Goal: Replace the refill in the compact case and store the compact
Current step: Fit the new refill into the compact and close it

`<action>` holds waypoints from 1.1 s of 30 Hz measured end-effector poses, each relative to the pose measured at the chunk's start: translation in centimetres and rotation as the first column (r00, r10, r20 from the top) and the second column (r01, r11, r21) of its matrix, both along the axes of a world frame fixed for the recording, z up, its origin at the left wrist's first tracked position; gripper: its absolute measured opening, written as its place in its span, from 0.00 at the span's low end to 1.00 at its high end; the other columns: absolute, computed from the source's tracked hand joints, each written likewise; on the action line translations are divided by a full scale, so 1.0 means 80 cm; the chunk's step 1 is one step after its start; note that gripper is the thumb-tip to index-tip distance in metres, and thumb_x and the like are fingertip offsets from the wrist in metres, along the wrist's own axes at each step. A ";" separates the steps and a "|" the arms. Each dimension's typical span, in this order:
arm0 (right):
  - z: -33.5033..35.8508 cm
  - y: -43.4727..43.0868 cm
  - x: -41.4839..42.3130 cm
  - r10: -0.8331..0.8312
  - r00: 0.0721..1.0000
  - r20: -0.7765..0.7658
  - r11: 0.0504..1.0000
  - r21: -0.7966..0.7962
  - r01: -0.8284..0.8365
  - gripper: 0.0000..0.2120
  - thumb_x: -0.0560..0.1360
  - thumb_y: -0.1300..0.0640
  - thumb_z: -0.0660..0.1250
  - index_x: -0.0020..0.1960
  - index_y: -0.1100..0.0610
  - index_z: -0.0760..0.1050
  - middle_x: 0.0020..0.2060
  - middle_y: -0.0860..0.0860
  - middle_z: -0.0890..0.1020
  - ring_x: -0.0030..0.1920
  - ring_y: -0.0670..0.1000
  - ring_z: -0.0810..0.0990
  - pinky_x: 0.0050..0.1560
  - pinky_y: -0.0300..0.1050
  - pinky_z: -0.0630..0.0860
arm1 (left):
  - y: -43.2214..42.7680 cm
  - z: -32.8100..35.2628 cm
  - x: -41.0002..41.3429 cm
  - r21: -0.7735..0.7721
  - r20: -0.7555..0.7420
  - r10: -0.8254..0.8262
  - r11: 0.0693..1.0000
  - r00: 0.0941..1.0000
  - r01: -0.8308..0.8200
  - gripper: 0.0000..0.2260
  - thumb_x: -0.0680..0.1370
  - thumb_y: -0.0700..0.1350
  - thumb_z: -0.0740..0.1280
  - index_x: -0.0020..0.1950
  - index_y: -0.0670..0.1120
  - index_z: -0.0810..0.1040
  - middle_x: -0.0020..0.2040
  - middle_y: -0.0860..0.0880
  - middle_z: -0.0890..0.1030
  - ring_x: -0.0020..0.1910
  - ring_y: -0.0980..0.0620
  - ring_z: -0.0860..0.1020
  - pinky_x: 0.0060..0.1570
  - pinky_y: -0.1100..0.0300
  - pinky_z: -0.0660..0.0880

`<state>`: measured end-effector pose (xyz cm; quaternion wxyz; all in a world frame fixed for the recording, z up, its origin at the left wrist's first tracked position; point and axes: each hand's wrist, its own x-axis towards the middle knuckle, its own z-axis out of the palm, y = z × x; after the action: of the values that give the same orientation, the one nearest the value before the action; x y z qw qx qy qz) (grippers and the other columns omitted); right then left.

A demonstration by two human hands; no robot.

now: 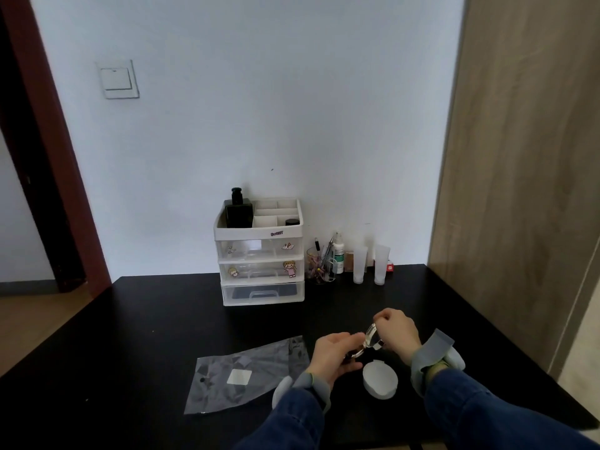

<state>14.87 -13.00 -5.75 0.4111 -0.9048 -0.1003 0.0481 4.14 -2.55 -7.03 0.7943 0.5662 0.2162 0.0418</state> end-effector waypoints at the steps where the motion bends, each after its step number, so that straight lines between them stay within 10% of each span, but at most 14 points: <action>1: 0.002 0.001 0.000 0.006 1.000 0.009 1.000 0.008 -0.006 0.13 0.76 0.60 0.57 0.52 0.54 0.79 0.44 0.53 0.80 0.33 0.48 0.79 0.38 0.45 0.81 | 0.000 0.001 0.000 -0.007 -0.003 0.014 1.000 1.000 -0.014 0.07 0.75 0.48 0.71 0.48 0.46 0.78 0.47 0.49 0.77 0.44 0.54 0.77 0.33 0.64 0.81; 11: 0.010 0.012 -0.007 0.077 0.994 0.078 0.997 -0.011 -0.077 0.13 0.78 0.61 0.56 0.55 0.54 0.77 0.44 0.51 0.79 0.36 0.47 0.74 0.33 0.39 0.68 | 0.008 -0.002 0.002 -0.204 -0.034 0.096 0.974 0.995 -0.101 0.04 0.77 0.38 0.68 0.50 0.41 0.76 0.62 0.38 0.75 0.62 0.38 0.76 0.36 0.57 0.83; 17: 0.010 0.015 -0.007 0.088 0.986 0.138 0.993 -0.090 -0.076 0.12 0.78 0.60 0.57 0.55 0.54 0.77 0.42 0.50 0.79 0.36 0.47 0.74 0.32 0.38 0.66 | 0.009 -0.006 0.007 -0.151 -0.056 0.082 0.984 0.995 -0.089 0.06 0.77 0.37 0.68 0.51 0.43 0.74 0.48 0.42 0.78 0.45 0.45 0.80 0.31 0.61 0.82; 27: 0.012 0.023 -0.030 0.141 0.979 0.147 0.974 -0.200 -0.110 0.13 0.77 0.43 0.58 0.55 0.48 0.74 0.51 0.53 0.82 0.48 0.55 0.79 0.44 0.45 0.69 | 0.009 -0.005 0.008 -0.313 -0.052 0.087 0.944 0.995 -0.099 0.17 0.82 0.49 0.57 0.67 0.41 0.69 0.55 0.39 0.75 0.47 0.40 0.79 0.38 0.49 0.80; 33: -0.003 0.027 -0.054 0.352 0.934 0.061 0.929 -0.141 -0.341 0.18 0.77 0.38 0.54 0.48 0.47 0.79 0.46 0.47 0.82 0.49 0.49 0.80 0.46 0.46 0.73 | 0.021 -0.009 0.001 -0.476 -0.015 0.077 0.876 0.997 -0.075 0.27 0.82 0.58 0.52 0.75 0.43 0.59 0.74 0.37 0.65 0.68 0.33 0.70 0.51 0.42 0.77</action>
<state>10.58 -10.81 -6.01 0.3323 -0.8986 -0.2727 0.0875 4.24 -0.90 -7.76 0.9074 0.3445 0.2400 0.0197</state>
